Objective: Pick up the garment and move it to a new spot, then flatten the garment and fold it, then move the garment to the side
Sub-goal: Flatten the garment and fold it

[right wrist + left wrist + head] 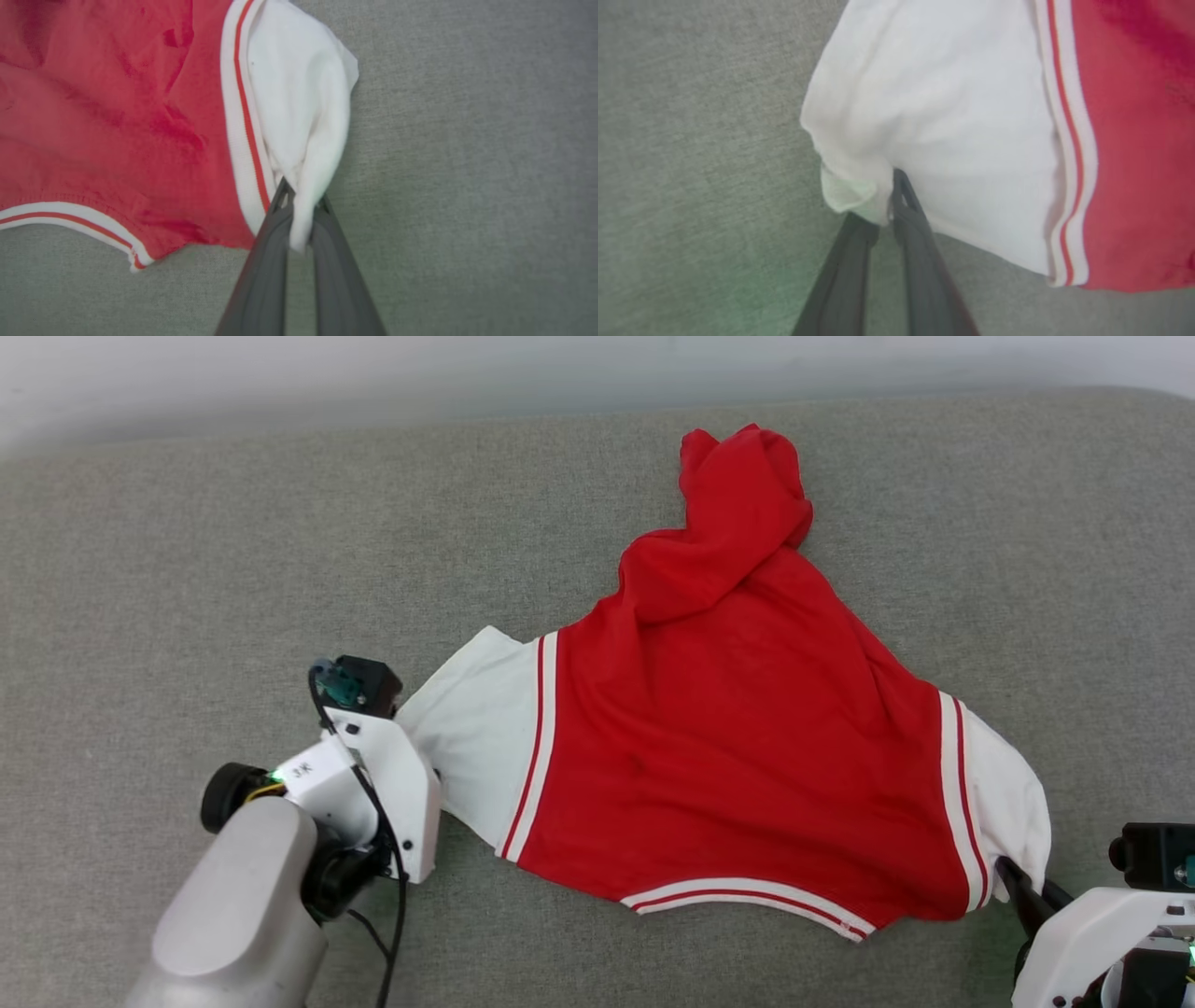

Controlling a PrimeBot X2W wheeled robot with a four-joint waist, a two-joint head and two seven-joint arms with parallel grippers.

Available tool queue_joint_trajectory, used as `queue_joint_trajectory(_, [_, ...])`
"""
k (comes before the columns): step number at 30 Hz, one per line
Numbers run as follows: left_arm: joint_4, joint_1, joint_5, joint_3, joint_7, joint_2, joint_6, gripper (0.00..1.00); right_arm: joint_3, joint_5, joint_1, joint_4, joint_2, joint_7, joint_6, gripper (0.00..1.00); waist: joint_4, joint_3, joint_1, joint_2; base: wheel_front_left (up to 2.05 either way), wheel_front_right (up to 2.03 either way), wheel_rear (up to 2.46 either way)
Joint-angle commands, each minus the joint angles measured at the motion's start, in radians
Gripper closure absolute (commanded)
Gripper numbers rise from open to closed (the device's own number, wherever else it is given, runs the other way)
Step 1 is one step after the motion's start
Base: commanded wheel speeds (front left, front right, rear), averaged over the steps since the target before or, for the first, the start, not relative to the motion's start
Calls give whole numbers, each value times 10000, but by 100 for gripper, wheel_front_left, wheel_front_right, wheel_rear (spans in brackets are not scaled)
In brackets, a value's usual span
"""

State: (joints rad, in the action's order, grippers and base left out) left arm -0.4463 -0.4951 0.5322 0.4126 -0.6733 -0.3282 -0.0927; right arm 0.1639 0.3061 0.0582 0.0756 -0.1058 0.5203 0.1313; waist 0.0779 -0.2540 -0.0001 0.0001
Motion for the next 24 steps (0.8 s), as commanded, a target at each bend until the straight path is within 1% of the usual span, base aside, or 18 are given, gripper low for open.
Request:
queue_joint_trajectory(1, [-377, 514, -35, 311, 7, 313, -71, 100, 62, -29, -144, -18, 46, 15, -11, 100, -46, 115, 1, -1, 0, 0, 0])
queue_joint_trajectory(4, [-282, 426, -145, 207, 522, 214, 5, 100, 162, -95, -85, -29, 17, 16, -11, 100, -139, 391, 1, -1, 0, 0, 0])
queue_joint_trajectory(5, [-282, 426, -145, 207, 522, 214, 5, 100, 162, -95, -85, -29, 17, 16, -11, 100, -139, 391, 1, -1, 0, 0, 0])
queue_joint_trajectory(6, [-128, 358, -212, 111, 904, 133, 44, 100, 193, -143, -60, 25, -18, 0, -11, 100, -196, 600, 1, -1, 0, 0, 0])
queue_joint_trajectory(11, [471, 421, -367, -183, 1722, -51, 346, 100, 247, -256, 8, 326, -142, -11, -11, 100, -401, 1158, 1, -1, 0, 0, 0])
queue_joint_trajectory(16, [1460, 611, -412, -647, 2395, -345, 816, 100, 178, -319, -269, 768, -427, 93, -12, 100, -585, 1601, 1, -1, 0, 0, 0])
queue_joint_trajectory(17, [1460, 611, -412, -647, 2395, -345, 816, 100, 178, -319, -269, 768, -427, 93, -12, 100, -585, 1601, 1, -1, 0, 0, 0])
queue_joint_trajectory(18, [1909, 618, -481, -895, 2670, -481, 1046, 100, 162, -354, -431, 879, -586, 108, -12, 100, -670, 1771, 1, -1, 0, 0, 0])
queue_joint_trajectory(19, [2134, 614, -509, -1019, 2813, -542, 1172, 100, 150, -353, -524, 922, -673, 149, -12, 100, -708, 1831, 1, -1, 0, 0, 0])
queue_joint_trajectory(20, [2362, 587, -523, -1153, 2946, -592, 1268, 100, 151, -379, -685, 983, -780, 127, -14, 100, -741, 1874, 1, -1, 0, 0, 0])
queue_joint_trajectory(21, [2362, 587, -523, -1153, 2946, -592, 1268, 100, 151, -379, -685, 983, -780, 127, -14, 100, -741, 1874, 1, -1, 0, 0, 0])
queue_joint_trajectory(22, [2755, 493, -561, -1392, 3143, -722, 1474, 100, 38, -364, -1024, 1007, -1007, 178, -14, 100, -794, 1965, 1, -1, 0, 0, 0])
queue_joint_trajectory(24, [3142, 291, -658, -1589, 3305, -818, 1651, 100, -109, -358, -1516, 1021, -1266, 213, -14, 100, -846, 2040, 1, -1, 0, 0, 0])
